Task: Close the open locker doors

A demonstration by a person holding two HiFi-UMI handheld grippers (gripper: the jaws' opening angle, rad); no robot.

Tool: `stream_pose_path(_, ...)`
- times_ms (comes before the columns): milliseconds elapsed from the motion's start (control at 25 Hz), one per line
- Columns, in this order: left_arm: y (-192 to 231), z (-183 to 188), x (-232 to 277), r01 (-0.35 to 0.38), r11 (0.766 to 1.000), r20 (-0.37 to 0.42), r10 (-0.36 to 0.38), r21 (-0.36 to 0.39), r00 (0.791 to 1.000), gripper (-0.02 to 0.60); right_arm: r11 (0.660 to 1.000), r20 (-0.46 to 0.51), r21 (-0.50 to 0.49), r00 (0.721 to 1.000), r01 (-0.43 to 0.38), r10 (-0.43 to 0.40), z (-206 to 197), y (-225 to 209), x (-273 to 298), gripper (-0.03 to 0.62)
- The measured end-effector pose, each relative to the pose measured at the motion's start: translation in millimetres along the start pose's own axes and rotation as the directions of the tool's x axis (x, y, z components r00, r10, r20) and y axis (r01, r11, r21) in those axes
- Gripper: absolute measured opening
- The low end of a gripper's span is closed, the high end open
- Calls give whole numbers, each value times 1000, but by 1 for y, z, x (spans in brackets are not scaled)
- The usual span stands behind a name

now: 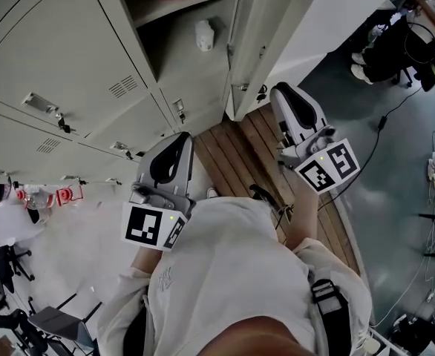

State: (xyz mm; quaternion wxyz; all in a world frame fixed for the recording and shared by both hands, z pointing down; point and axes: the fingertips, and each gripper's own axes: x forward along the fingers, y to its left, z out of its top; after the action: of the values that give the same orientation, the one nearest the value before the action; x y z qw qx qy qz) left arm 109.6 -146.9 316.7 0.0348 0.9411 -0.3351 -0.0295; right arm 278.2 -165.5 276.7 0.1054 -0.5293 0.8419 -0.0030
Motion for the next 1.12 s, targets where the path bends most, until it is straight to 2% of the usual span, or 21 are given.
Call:
stream_pose_path(80, 1, 0, -1, -17, 1000, 0, 17, 0, 1000, 8, 1000, 9, 13, 1000, -20, 20, 2, -6, 9, 28)
stream_pose_path(160, 3, -1, -3, -35, 999, 0, 35, 1, 999, 8, 999, 15, 20, 999, -39, 39, 4, -9, 16, 84)
stream_pose_path(360, 12, 0, -10, -86, 996, 6, 85, 7, 996, 8, 997, 23, 32, 997, -70, 69, 5, -10, 26, 84)
stream_pose_path(480, 17, 1, -15, -107, 994, 11, 107, 11, 994, 8, 992, 26, 46, 993, -117, 116, 4, -2, 33, 84)
stream_pose_path(680, 29, 5, -25, -143, 989, 20, 142, 30, 990, 8, 969, 27, 100, 974, -227, 225, -1, 21, 54, 84)
stream_pose_path(1120, 74, 15, -58, -242, 970, 32, 241, 35, 970, 8, 932, -11, 69, 934, -356, 357, -17, 67, 122, 83)
